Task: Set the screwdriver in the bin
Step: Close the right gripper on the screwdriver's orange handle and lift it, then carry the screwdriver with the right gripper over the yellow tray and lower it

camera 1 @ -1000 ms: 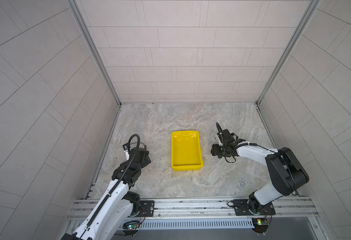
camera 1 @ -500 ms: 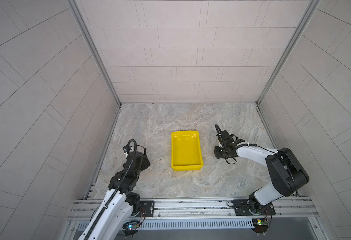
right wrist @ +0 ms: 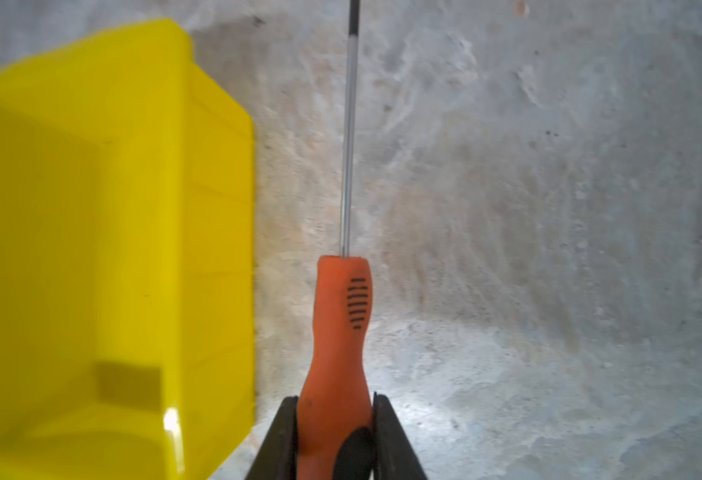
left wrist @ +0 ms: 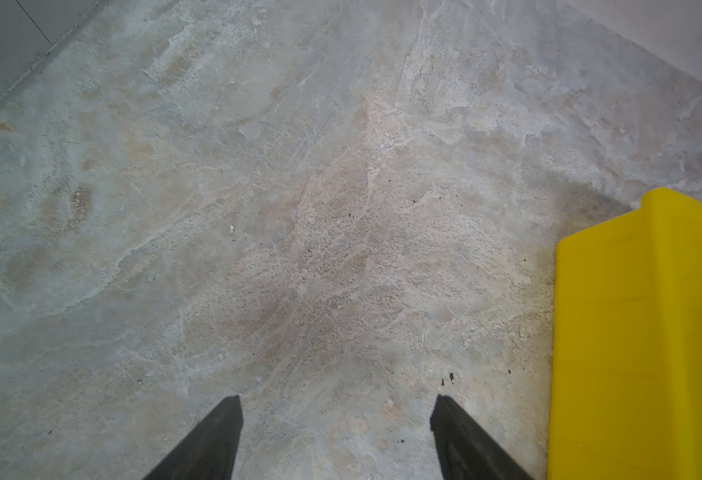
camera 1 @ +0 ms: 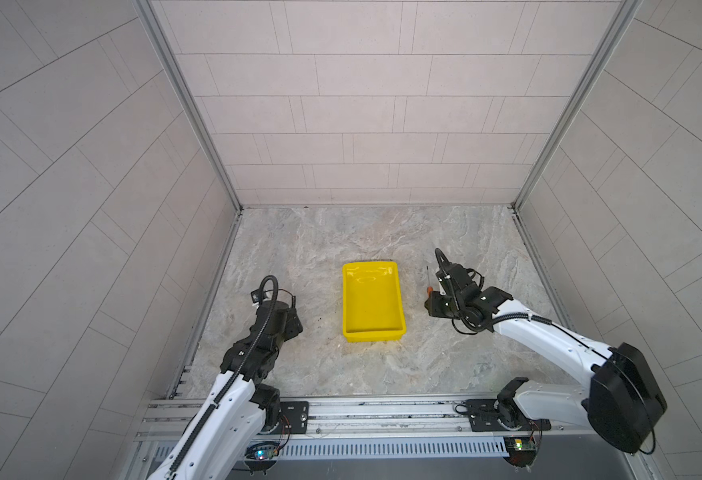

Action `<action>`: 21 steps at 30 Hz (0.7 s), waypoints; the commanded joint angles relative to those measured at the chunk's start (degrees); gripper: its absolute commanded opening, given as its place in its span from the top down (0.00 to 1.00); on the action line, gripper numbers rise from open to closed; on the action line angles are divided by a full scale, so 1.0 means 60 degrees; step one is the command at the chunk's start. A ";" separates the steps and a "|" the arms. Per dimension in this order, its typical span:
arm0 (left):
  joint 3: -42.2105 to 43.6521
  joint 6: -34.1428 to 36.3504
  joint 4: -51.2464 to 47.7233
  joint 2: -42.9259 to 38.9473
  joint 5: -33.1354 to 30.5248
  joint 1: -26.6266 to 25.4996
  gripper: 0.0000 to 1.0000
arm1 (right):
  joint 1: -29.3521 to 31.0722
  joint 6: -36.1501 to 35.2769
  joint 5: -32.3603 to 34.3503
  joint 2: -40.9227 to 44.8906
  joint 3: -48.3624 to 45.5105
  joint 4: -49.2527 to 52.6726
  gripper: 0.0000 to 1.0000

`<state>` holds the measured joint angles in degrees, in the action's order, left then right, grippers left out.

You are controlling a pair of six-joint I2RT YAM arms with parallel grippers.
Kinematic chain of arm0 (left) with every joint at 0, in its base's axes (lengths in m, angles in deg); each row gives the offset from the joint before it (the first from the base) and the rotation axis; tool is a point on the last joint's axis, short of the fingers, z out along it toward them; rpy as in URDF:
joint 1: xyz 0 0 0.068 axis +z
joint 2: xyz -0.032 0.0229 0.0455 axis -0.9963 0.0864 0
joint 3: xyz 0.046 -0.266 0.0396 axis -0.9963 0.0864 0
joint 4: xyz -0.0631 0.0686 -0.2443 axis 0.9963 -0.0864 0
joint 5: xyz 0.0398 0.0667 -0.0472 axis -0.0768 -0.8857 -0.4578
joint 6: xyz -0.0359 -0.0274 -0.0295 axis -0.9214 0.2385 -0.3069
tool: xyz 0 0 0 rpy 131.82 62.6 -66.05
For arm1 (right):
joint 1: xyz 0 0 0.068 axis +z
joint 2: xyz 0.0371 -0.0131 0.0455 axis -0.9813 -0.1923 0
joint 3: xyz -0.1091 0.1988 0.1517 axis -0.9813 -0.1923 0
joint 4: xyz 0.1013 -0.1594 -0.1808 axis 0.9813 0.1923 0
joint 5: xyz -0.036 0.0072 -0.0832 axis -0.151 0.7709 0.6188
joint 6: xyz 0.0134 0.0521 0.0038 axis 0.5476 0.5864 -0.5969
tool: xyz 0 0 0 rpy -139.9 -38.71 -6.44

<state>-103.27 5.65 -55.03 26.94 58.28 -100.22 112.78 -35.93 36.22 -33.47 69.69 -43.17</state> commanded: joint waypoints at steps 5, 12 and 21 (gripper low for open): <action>0.0002 0.0073 0.0075 0.0051 -0.0045 0.0010 0.23 | 0.2677 0.2848 0.1475 0.0205 -0.0107 -0.2650 0.93; 0.0000 0.0092 0.0076 0.0048 0.0043 0.0010 0.23 | 0.3115 0.2804 0.0627 -0.2627 0.1700 -0.2328 0.93; 0.0059 0.0074 0.0013 -0.0172 0.0050 0.0010 0.24 | 0.3101 0.2768 0.0167 -0.3921 0.2456 -0.2451 0.90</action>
<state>-103.27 5.65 -54.68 26.37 58.67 -100.22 131.47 -20.37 37.59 -56.09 82.72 -57.61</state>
